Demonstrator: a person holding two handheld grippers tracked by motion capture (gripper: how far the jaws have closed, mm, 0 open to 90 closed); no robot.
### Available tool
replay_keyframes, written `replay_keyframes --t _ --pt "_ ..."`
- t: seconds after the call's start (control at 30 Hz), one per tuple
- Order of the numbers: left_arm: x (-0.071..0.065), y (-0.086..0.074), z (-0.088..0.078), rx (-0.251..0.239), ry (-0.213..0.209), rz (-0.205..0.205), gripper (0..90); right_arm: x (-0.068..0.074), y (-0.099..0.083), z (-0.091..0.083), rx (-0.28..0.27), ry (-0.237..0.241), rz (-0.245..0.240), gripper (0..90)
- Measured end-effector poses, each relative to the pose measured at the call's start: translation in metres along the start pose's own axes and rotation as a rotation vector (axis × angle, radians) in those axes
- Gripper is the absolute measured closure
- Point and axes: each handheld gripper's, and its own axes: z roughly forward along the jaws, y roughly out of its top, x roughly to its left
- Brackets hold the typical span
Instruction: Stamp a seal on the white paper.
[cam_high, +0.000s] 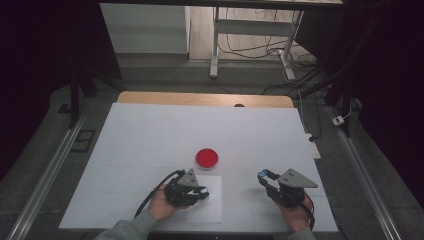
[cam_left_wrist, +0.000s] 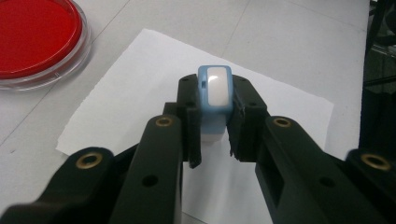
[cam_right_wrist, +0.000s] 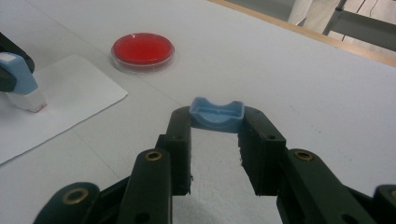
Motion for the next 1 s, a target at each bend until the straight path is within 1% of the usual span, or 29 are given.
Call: replay_keyframes --t 0.13,0.37,0.57,0.63,0.77,0.9,1.0 --pt "-0.0001 -0.0004 0.0001 -0.003 0.001 -0.008 76.6 -0.0005 -0.0002 -0.0002 0.0 -0.002 0.003 65.0" --pt "-0.0041 -0.0009 -0.0002 0.0 0.024 0.005 76.6 -0.0006 -0.0008 -0.0001 0.005 0.0 0.003 65.1" --pt "-0.0046 -0.0012 -0.0002 0.0 0.027 0.001 76.6 -0.0006 -0.0008 -0.001 0.002 -0.001 -0.001 65.1" --pt "-0.0048 -0.0013 -0.0002 0.001 0.029 0.002 76.6 -0.0009 -0.0014 -0.0008 0.002 0.0 0.006 65.1" --pt "-0.0034 -0.0014 -0.0004 0.002 0.02 -0.005 76.6 -0.001 -0.001 -0.0014 0.004 -0.003 0.003 65.1" --pt "-0.0043 -0.0012 -0.0004 0.003 0.025 -0.002 76.7 -0.0007 -0.0007 -0.0019 0.004 -0.009 0.002 65.1" --pt "-0.0044 -0.0013 -0.0005 0.004 0.025 -0.002 76.7 -0.0013 -0.0006 -0.0021 0.001 -0.003 0.003 65.1"
